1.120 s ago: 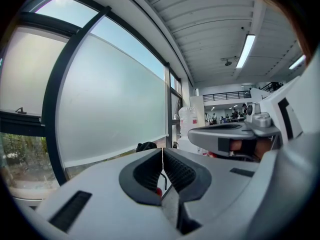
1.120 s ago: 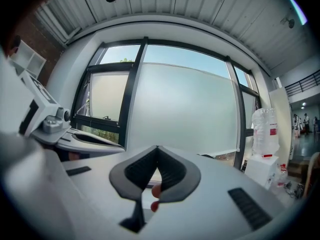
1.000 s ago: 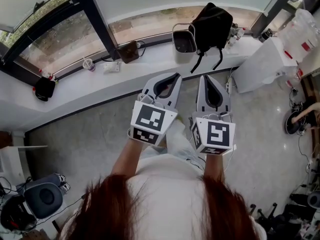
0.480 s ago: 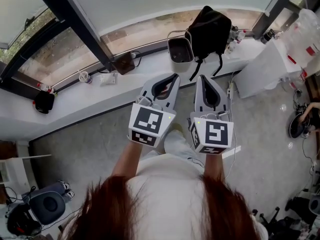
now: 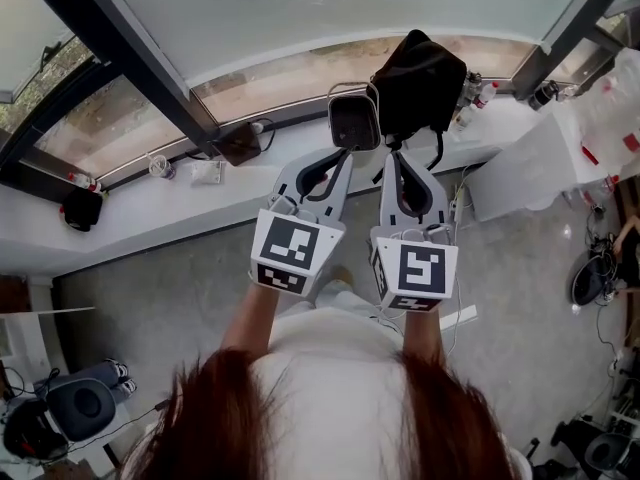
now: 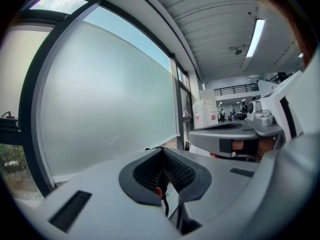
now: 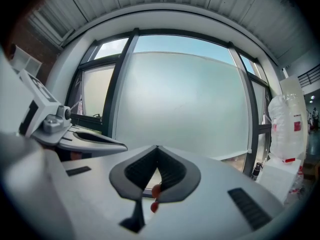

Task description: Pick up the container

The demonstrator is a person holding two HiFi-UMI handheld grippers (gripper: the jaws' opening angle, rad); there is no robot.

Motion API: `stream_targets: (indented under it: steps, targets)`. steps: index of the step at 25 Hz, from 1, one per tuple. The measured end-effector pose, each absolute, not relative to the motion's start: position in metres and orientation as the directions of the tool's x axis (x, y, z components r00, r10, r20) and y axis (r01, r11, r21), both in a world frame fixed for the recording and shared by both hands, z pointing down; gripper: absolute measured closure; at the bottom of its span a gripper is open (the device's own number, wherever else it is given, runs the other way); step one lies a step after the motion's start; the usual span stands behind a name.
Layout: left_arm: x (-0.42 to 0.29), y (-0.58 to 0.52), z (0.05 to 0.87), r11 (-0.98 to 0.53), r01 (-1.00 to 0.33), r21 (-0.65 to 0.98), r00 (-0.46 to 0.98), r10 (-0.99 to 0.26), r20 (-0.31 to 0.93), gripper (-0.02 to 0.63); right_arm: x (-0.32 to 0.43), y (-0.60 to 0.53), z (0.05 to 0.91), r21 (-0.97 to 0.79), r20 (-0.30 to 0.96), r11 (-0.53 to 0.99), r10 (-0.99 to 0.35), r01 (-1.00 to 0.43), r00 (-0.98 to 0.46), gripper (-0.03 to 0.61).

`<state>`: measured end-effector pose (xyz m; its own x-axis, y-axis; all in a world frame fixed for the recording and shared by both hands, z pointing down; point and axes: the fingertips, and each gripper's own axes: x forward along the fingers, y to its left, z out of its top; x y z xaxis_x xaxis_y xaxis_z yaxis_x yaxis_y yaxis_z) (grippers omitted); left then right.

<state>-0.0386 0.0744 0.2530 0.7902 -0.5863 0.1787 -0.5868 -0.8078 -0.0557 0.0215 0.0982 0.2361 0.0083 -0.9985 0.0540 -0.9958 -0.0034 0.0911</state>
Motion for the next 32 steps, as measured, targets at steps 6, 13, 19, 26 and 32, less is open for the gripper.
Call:
stream_targets:
  steps: [6, 13, 19, 26, 32]
  targets:
    - [-0.028, 0.049, 0.262, -0.771, -0.635, -0.055, 0.751, -0.632, 0.192, 0.595, 0.039, 0.071, 0.246, 0.083, 0.069, 0.038, -0.997, -0.996, -0.032, 0.554]
    - [-0.02, 0.015, 0.275, -0.75, -0.659, -0.06, 0.726, -0.655, 0.213, 0.595, 0.052, 0.035, 0.261, 0.109, 0.09, 0.067, -0.994, -0.992, -0.057, 0.554]
    - [-0.011, -0.025, 0.287, -0.749, -0.66, -0.059, 0.721, -0.654, 0.227, 0.595, 0.07, -0.002, 0.278, 0.159, 0.109, 0.066, -0.993, -0.985, -0.049, 0.554]
    - [0.0, -0.081, 0.305, -0.747, -0.663, -0.048, 0.717, -0.653, 0.245, 0.595, 0.079, -0.058, 0.297, 0.188, 0.144, 0.096, -0.987, -0.977, -0.069, 0.554]
    - [0.01, -0.126, 0.326, -0.75, -0.66, -0.048, 0.712, -0.645, 0.278, 0.595, 0.082, -0.103, 0.319, 0.197, 0.176, 0.124, -0.98, -0.972, -0.09, 0.554]
